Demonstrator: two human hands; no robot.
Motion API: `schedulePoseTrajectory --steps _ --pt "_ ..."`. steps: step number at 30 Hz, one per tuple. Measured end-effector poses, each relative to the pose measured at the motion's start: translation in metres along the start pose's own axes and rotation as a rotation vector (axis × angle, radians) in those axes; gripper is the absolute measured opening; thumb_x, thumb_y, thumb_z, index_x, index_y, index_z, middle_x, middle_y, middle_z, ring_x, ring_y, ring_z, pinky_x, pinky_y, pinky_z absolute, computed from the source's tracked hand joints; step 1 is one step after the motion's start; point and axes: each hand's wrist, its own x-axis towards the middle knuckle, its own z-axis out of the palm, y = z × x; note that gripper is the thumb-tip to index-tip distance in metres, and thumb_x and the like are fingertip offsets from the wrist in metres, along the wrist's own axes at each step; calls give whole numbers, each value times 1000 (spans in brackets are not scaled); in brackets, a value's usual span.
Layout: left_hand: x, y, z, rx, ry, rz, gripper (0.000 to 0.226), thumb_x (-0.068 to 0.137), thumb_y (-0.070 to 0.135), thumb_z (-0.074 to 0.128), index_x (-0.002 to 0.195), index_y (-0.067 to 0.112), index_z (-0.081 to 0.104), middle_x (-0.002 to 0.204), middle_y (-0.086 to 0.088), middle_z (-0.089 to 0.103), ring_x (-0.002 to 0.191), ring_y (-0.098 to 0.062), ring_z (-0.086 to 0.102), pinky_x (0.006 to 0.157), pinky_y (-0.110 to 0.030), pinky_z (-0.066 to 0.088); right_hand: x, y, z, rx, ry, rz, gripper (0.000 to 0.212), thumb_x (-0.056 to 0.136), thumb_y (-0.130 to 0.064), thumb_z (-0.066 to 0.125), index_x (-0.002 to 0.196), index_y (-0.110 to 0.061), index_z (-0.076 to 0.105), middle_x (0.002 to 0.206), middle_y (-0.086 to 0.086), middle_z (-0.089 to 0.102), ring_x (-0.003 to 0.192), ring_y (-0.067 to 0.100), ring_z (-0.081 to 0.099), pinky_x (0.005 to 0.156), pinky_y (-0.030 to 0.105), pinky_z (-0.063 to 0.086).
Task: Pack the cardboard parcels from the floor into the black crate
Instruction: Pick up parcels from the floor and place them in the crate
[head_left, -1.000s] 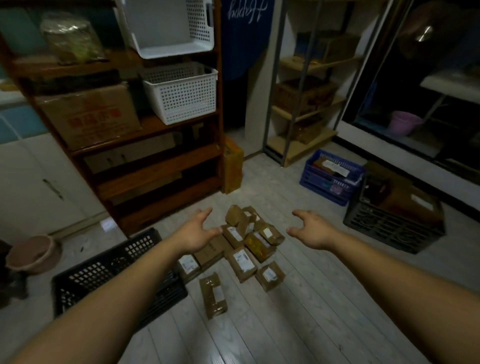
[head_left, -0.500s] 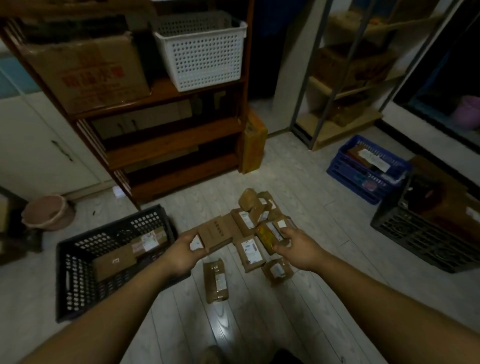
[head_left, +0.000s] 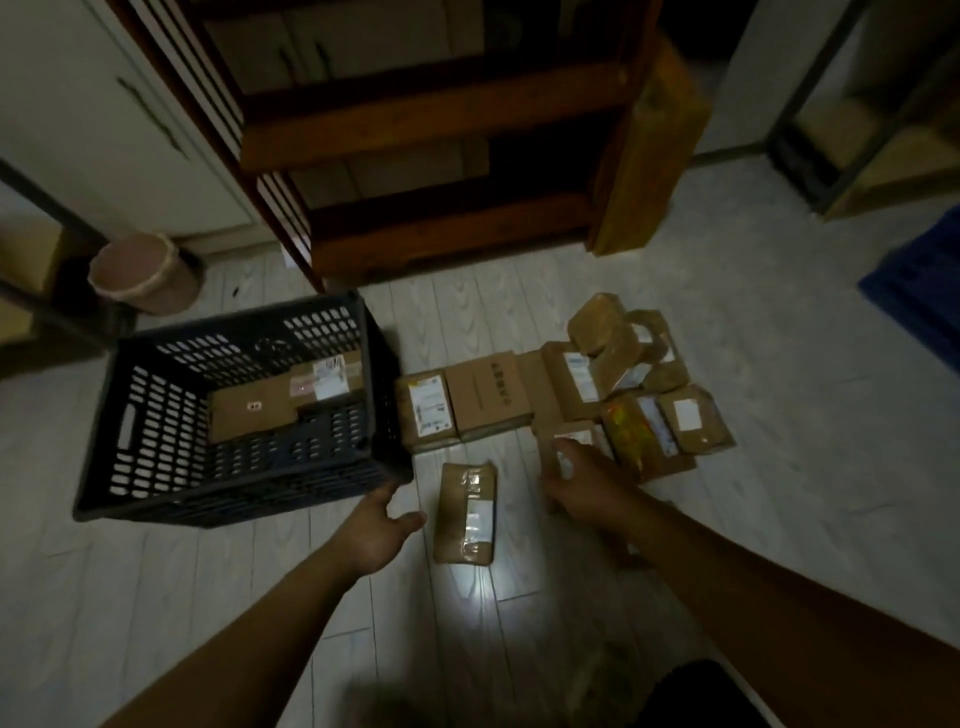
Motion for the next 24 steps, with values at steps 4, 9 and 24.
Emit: schedulePoseTrajectory --steps 4,9,24 --pt "91 -69 53 -21 0 -50 65 94 24 55 148 14 21 153 -4 30 138 -20 32 99 -19 26 92 51 83 -52 -70 -14 68 91 -42 56 148 -23 27 151 7 34 136 26 38 108 40 38" --pt "181 -139 107 -87 -3 -79 70 92 27 56 149 16 18 153 -10 29 136 -26 36 96 -24 33 165 94 168 -31 -170 5 53 94 -27 58 140 -12 37 144 10 44 131 26 44 103 33 37" --pt "229 -158 159 -551 -24 63 55 90 15 59 135 28 30 111 -7 60 86 -19 64 58 -22 47 202 116 211 527 101 -69 65 87 -17 66 141 -27 33 126 -2 55 113 17 53 89 31 44"
